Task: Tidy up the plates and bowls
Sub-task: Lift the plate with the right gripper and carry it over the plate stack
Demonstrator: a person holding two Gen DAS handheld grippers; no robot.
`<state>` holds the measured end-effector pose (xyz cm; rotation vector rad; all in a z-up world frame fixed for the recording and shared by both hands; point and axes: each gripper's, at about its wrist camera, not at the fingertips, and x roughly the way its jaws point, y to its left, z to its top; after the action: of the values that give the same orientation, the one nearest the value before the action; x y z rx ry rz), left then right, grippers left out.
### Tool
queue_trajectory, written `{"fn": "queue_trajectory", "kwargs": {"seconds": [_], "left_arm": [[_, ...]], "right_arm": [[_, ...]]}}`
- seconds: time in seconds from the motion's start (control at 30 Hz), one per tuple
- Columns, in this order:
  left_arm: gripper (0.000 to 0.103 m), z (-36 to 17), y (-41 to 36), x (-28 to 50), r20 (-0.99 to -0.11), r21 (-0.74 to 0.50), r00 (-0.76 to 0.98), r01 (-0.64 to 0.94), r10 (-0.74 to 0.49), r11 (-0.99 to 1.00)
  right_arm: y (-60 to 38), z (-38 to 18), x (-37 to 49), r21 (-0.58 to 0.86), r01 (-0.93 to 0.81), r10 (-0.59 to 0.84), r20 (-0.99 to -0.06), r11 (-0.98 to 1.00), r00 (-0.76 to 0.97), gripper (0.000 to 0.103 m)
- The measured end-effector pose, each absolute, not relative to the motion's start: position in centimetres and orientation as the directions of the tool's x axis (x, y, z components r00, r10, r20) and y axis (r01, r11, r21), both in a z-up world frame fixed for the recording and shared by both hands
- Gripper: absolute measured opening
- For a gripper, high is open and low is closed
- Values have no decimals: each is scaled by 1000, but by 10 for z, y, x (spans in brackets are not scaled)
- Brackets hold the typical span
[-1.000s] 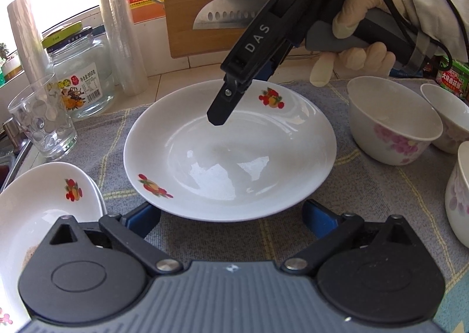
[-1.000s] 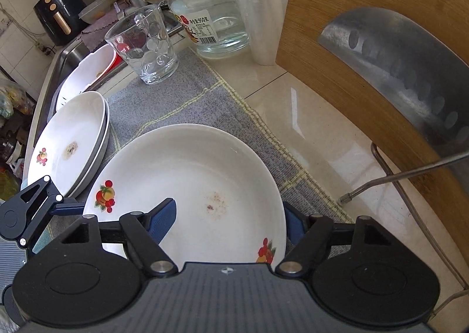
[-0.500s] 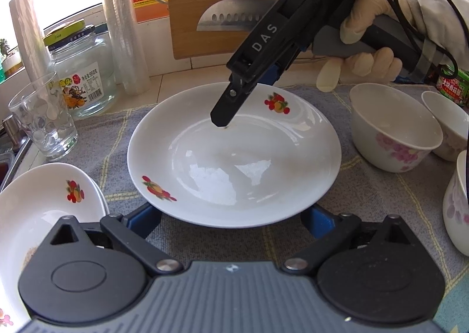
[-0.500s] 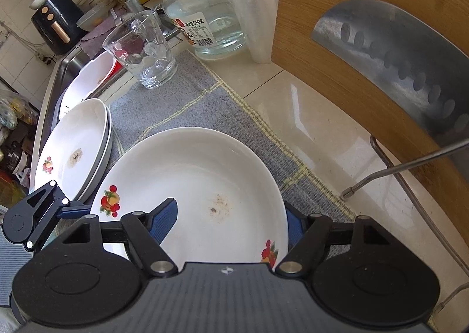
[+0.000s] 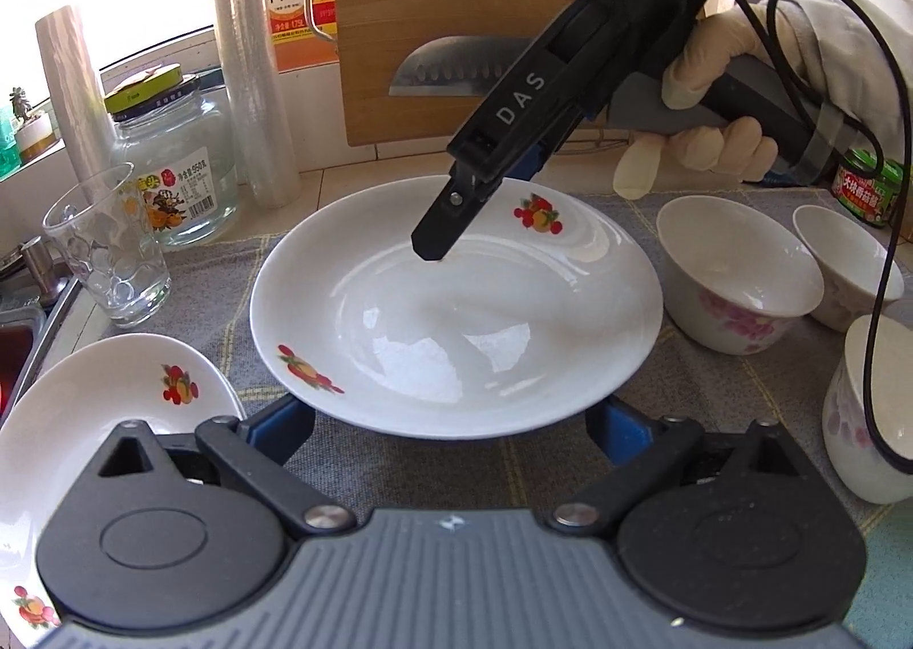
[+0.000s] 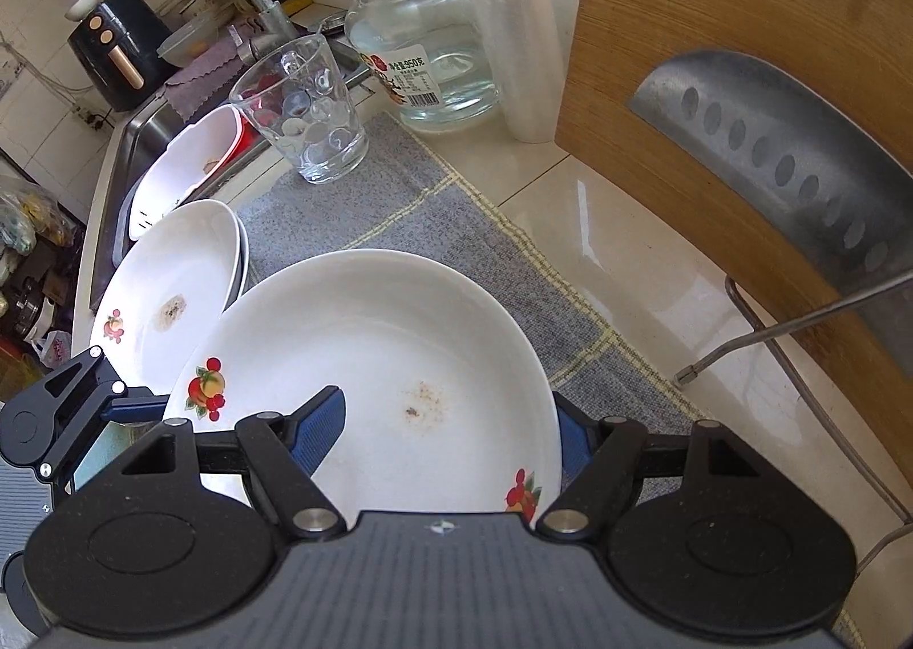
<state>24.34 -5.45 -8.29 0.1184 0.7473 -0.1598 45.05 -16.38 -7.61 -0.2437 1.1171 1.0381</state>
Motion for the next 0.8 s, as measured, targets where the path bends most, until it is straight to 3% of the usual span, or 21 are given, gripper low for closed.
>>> {"fn": "queue_trajectory", "kwargs": {"seconds": [0.8], "left_arm": [[100,-52,-8,194,-676,46,732,156,-84,987]], "right_arm": [[-115,-41,394,288,-819,579,-813,496,65,80]]}}
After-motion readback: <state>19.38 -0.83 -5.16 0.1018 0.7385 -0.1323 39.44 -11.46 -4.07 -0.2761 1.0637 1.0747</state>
